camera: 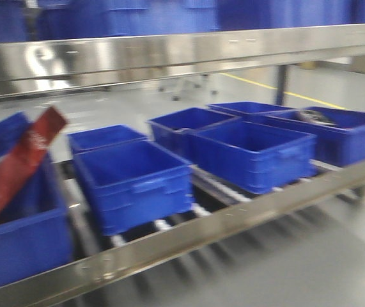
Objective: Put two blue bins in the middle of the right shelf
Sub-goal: 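Drive the base up to the shelf with the red-bag blue bin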
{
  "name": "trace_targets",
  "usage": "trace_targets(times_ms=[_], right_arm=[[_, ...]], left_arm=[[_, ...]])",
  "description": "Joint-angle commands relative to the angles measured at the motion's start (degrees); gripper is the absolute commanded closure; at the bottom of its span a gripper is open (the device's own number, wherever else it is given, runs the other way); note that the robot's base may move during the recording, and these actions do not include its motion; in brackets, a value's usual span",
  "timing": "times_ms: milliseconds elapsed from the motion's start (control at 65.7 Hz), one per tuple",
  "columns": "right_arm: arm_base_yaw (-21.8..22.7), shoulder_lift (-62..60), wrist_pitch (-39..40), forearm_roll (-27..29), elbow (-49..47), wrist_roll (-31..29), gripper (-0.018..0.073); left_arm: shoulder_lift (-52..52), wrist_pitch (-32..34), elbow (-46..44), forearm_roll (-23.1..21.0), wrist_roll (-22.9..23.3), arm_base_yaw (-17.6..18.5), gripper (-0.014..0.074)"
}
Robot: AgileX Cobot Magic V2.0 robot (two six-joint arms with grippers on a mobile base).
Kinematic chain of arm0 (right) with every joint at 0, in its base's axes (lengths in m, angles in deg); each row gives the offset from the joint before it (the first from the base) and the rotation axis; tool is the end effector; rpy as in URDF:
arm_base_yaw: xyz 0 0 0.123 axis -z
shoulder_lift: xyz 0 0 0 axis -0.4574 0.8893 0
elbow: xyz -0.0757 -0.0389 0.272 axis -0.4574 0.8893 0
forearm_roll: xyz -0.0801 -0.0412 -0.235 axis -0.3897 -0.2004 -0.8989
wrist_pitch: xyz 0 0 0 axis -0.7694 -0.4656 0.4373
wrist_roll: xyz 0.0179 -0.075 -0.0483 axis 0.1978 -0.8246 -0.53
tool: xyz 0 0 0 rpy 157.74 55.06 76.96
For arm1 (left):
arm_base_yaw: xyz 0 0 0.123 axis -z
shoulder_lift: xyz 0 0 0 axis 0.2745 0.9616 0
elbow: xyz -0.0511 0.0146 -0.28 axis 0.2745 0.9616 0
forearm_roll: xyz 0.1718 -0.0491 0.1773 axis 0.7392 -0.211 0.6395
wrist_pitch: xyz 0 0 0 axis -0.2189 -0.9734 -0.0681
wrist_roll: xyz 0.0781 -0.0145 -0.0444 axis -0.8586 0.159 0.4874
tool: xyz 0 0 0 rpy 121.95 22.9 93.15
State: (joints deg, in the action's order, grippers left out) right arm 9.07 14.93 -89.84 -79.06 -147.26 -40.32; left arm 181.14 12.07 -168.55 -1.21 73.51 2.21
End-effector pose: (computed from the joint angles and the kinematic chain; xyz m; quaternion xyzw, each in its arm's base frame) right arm 0.2913 0.1024 0.4718 -0.0670 0.8042 0.1799 0.5625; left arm 0.3347 -0.1043 0.4908 0.0296 0.8645 -0.1081 0.4900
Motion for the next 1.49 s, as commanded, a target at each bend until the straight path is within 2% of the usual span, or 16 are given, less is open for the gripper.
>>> trace_targets(times_ms=[0,1477], right_arm=[[0.3,-1.5,9.0,-0.3,-0.9,-0.5,0.0713],[0.3,-1.5,9.0,-0.3,-0.9,-0.5,0.0713]], left_arm=[[-1.2,3.2,-0.9,1.4,-2.3,-0.2,0.0707],[-1.2,3.2,-0.9,1.4,-2.3,-0.2,0.0707]])
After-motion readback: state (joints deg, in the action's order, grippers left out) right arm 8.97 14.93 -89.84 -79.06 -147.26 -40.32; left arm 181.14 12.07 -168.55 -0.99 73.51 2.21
